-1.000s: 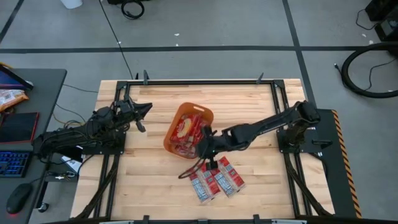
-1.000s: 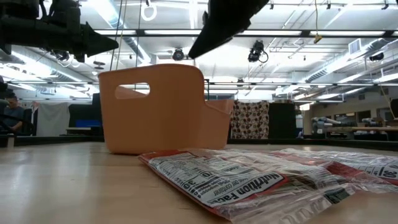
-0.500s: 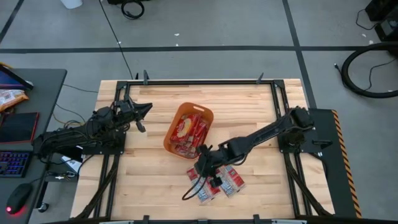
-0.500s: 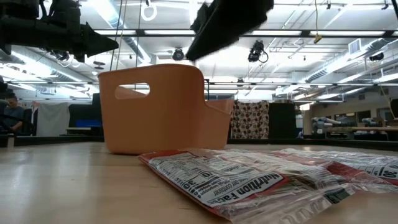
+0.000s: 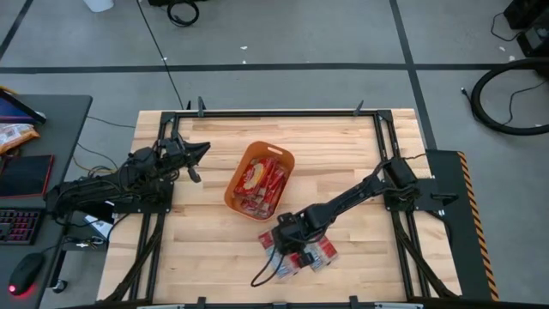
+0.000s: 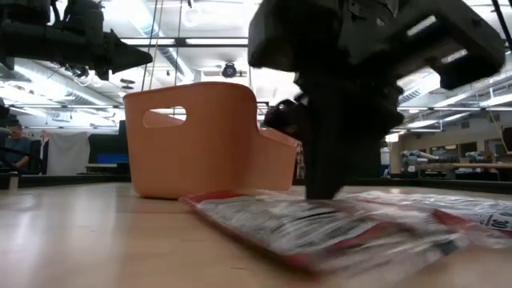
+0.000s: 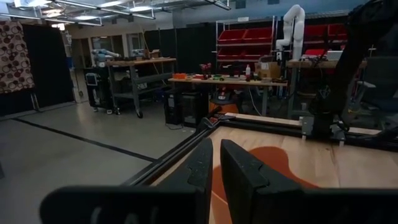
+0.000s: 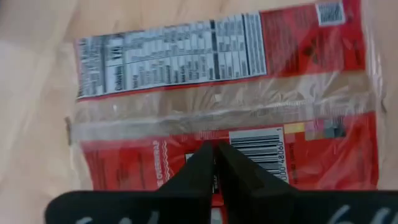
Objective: Sort popcorn bags into baskets
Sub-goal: Move the red popcorn bag to the middle of the table, then put the red popcorn pack into the orange bin
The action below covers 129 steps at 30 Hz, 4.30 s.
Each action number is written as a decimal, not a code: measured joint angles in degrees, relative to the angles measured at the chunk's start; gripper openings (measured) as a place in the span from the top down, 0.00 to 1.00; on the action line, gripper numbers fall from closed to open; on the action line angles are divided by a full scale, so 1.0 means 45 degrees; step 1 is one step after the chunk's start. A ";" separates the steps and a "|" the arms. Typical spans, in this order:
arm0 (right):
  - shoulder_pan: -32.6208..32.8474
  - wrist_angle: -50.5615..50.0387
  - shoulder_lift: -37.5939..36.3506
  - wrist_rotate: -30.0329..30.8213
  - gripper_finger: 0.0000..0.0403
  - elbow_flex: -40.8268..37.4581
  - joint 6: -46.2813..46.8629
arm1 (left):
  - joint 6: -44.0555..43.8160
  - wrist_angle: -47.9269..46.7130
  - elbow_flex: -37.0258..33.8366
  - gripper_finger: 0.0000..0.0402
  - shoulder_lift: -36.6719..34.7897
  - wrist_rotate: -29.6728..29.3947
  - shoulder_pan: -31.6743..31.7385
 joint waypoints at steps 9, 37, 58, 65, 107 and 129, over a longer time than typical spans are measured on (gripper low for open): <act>-0.0014 -0.2391 -0.0125 0.2248 0.97 0.0063 0.0200 | 0.0003 -0.0056 0.0000 0.91 0.0003 0.0000 0.0000; -0.0121 -0.9149 -0.2142 0.7726 0.97 -0.0164 0.2930 | -0.0005 -0.0135 0.0000 0.91 0.0002 0.0000 -0.0005; -0.0014 -0.2584 -0.5671 0.1086 0.98 -0.7468 0.6412 | -0.0010 -0.0059 0.0000 0.91 0.0005 0.0000 -0.0005; -0.1083 -0.3084 -0.5520 0.6678 0.98 -0.7173 0.3143 | -0.0015 -0.0012 0.0000 0.91 0.0000 0.0000 -0.0005; -0.3821 -0.5801 -0.9085 0.3896 0.60 -0.8125 0.7278 | -0.0024 -0.0135 0.0000 0.91 0.0005 0.0000 -0.0004; -0.5192 0.0418 -0.9450 -0.0117 0.64 -1.1181 1.0883 | -0.0029 -0.0134 0.0000 0.91 0.0005 0.0000 0.0000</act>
